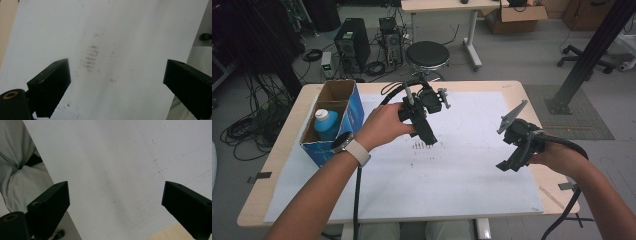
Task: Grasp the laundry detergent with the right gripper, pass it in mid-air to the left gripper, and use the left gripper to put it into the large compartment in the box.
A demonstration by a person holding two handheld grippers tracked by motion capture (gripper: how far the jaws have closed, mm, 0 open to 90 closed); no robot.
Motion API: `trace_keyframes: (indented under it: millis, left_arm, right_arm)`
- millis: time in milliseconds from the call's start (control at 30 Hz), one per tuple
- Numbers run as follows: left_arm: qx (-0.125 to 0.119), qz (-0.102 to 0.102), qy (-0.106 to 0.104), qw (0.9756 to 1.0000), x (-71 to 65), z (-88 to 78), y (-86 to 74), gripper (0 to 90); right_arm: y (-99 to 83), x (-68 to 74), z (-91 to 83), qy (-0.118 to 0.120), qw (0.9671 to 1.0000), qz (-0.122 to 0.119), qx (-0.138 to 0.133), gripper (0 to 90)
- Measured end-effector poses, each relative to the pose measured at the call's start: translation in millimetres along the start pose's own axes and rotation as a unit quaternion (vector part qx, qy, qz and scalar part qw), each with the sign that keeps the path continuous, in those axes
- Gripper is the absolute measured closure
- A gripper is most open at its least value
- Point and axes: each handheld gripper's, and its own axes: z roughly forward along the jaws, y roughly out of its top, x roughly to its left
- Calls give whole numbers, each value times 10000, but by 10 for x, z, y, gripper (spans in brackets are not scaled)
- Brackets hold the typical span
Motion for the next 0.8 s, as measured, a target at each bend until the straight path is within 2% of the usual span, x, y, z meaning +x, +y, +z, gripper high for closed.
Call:
trace_keyframes:
  millis: [800]
  left_arm:
    - [-12, -33, -12, 10000, 23, -17, -26, 81]
  right_arm:
    - [8, 9, 15, 7, 10000, -32, -1, 77]
